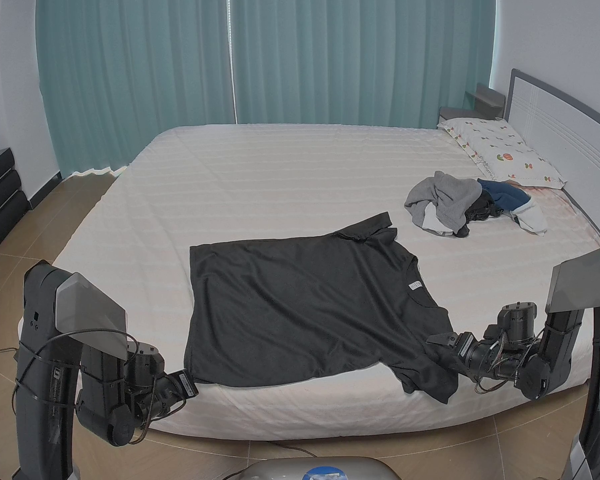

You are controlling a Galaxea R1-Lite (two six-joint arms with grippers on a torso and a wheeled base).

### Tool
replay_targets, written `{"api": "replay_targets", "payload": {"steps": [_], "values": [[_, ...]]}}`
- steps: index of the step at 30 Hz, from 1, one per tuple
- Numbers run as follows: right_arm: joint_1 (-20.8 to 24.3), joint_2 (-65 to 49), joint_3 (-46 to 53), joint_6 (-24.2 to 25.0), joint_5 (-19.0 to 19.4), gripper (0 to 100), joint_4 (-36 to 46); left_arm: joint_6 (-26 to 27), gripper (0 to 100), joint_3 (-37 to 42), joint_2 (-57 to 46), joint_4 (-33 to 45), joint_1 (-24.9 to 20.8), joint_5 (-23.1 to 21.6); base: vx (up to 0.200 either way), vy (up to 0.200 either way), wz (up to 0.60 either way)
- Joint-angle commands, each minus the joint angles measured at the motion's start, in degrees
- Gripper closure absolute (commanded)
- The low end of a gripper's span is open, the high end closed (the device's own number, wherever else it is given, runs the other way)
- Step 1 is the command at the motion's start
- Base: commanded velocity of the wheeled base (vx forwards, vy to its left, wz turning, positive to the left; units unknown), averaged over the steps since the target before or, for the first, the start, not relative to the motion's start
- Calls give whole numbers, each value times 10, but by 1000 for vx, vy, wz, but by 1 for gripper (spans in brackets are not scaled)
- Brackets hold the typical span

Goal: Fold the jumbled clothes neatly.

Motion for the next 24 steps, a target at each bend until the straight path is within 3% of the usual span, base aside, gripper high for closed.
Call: {"api": "replay_targets", "payload": {"steps": [1, 5, 17, 24], "values": [[-1, 5, 0, -13, -1, 0, 0, 2, 100, 20, -1, -5, 6, 10, 0, 0, 0], [-13, 9, -2, -48, -11, 0, -1, -4, 100, 23, 3, -5, 14, 45, 0, 0, 0], [-24, 15, -23, -54, -27, 0, 1, -24, 100, 29, -33, -5, 40, 47, 0, 0, 0], [-28, 34, -48, -55, -27, 0, 7, -7, 100, 60, -67, -4, 50, 48, 0, 0, 0]]}}
